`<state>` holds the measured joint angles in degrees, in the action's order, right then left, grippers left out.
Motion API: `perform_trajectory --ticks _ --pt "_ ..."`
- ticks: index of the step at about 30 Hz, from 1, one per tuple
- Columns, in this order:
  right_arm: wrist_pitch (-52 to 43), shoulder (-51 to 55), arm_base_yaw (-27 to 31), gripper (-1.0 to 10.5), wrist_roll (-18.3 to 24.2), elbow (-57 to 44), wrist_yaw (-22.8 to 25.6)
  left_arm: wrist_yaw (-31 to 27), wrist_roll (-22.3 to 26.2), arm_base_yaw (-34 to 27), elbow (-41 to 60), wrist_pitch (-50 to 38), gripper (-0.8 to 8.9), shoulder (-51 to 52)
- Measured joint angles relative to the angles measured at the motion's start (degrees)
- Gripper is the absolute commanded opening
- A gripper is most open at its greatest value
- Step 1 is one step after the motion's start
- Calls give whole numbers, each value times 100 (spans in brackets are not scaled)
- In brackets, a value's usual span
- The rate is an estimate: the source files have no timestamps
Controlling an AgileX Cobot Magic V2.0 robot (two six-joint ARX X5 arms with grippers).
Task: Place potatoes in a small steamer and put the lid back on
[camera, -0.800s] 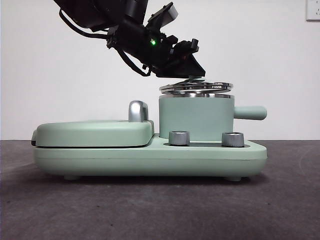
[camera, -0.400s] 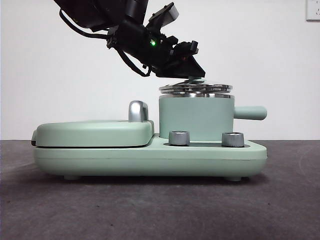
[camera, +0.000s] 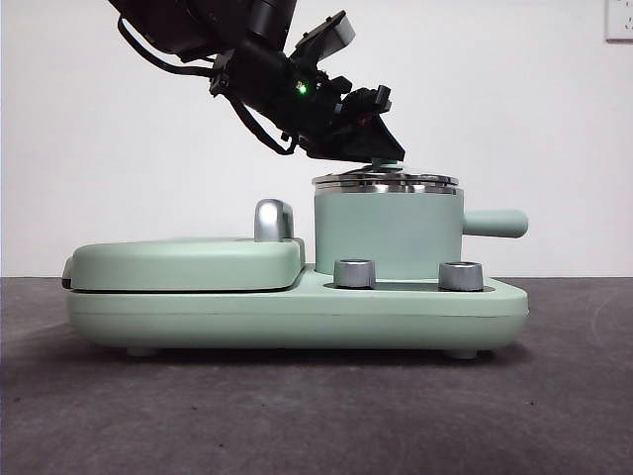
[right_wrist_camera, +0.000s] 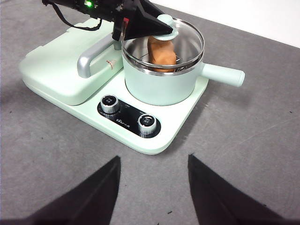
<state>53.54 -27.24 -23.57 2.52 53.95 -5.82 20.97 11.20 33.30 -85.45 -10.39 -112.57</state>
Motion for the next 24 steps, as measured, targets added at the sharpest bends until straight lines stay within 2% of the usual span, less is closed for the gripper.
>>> perform_trajectory --ticks 19,21,24 --pt "131 0 0 223 0 0 0 -2 -4 70 -42 227 17 0" --pt "131 0 0 223 0 0 0 -2 -4 70 -42 225 59 0" --pt "131 0 0 223 -2 0 0 -2 -4 70 -42 223 227 0"
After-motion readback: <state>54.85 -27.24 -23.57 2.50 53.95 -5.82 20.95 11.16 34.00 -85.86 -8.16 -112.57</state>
